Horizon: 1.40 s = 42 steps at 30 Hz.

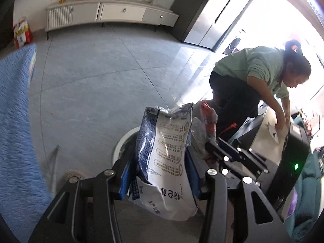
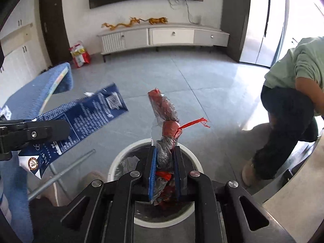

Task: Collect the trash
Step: 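Carry both items to the bin and open both tools to release them, then move both open tools back toward the rug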

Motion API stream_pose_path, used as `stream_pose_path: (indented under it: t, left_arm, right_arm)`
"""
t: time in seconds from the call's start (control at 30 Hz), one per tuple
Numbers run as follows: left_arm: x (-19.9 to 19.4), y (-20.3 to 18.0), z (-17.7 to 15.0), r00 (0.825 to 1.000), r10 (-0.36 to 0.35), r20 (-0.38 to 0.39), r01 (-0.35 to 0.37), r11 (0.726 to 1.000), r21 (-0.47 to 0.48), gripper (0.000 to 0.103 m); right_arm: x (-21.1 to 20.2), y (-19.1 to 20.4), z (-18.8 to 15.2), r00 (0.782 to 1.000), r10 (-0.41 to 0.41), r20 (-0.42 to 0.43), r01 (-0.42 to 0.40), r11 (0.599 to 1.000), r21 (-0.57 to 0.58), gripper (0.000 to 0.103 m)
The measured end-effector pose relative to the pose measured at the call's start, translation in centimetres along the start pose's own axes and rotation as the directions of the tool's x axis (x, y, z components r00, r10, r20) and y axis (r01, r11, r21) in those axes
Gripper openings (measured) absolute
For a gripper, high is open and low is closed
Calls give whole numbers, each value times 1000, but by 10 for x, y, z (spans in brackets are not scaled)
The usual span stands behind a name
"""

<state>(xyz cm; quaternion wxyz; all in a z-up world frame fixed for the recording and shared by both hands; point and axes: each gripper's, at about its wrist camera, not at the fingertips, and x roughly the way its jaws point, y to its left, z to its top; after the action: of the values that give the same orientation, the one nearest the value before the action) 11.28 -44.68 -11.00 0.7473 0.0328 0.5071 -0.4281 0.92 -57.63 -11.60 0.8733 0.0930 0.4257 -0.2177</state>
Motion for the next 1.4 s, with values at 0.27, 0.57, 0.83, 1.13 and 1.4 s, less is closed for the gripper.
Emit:
stream_pose_path:
  t: [0.27,0.57,0.83,1.13,1.4]
  left_arm:
    - [0,4,8,1000,-9,-6,9,1000,-23,55]
    - [-81,18,-9,986,91,137,-95,995,23,55]
    - [-187,50,-42,937,159,311,-164,986,-10,60]
    - [-296,108,-100,867,276,415,-274,960,-67,64]
    - [-376,181,-155,798,386,464,-338,922,-187,64]
  right_arm:
    - [-11,-10,3,999,-45,1,45,999,4,40]
    - [-62,29,14,997,19,78,-15,999,-46,40]
    - [-132,100,29,969,153,197,-125,981,-146,45]
    - [-206,179,38,909,297,293,-218,937,-274,49]
    - [-243,236,37,868,396,300,-285,892,-352,49]
